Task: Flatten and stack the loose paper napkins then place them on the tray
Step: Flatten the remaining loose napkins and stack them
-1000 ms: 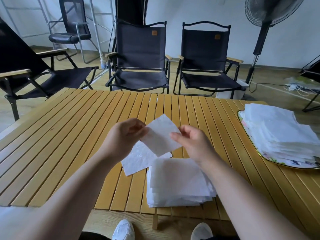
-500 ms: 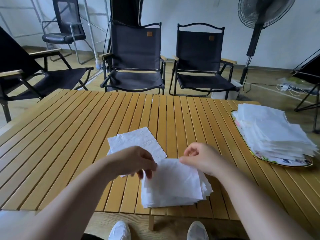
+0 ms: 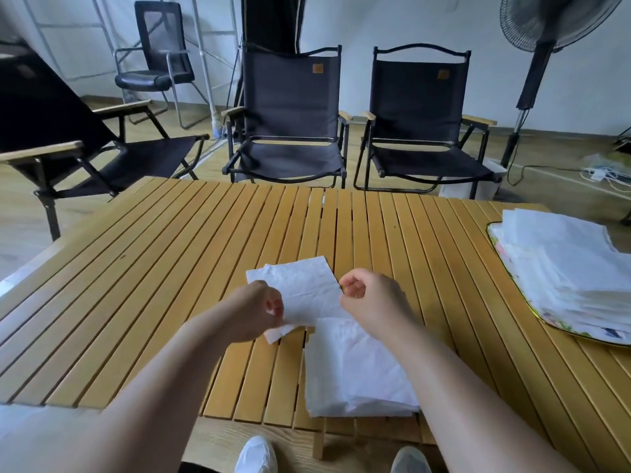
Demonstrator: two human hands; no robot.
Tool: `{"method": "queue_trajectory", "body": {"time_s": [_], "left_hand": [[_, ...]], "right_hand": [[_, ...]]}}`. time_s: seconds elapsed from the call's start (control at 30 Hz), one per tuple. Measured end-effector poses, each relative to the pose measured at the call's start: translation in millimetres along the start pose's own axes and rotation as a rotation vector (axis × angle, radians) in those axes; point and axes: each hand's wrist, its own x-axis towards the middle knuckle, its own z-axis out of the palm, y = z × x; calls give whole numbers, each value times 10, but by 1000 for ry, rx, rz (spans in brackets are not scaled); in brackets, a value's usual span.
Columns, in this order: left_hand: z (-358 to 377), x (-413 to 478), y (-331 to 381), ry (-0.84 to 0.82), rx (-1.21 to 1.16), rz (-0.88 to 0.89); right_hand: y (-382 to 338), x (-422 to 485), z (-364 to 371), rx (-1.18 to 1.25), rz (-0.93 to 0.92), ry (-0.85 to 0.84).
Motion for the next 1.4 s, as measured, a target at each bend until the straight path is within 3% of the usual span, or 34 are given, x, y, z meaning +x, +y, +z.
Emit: {"method": "queue_trajectory", "body": {"time_s": [0.1,0.2,0.3,0.43,0.53,0.6,0.77,0.87,1.13,1.4], "left_hand": [[-150,-44,11,145,-37,107],[-258,-105,39,222,-244,244],[-264,-186,47,186,-520,320],[-293,-283,157,286,-807,240],[-308,-286,204,97,-1095,198],[-281,-290,250,-26,-1167,203],[-217,-231,438,81,-1124,178],[-230,-199,497,192,-1199,76],[-179,-151,552,309,-927,37],[-215,-216,652,320,-758,105]], "right_hand": [[41,-36,-43,32,-103,-102],[67,-60,-93,49,-169,-184],[25,-100,-121,117,-199,-130],[-72,-138,-224,463,-100,-22],[-66,-119,-283,644,-83,70],[-49,-128,-329,672,-71,104],[36,-186,-440,719,-53,112],[95,-216,-551,661,-62,71],[274,-303,-722,683,-94,-10],[240,-396,-809,303,-140,133]]}}
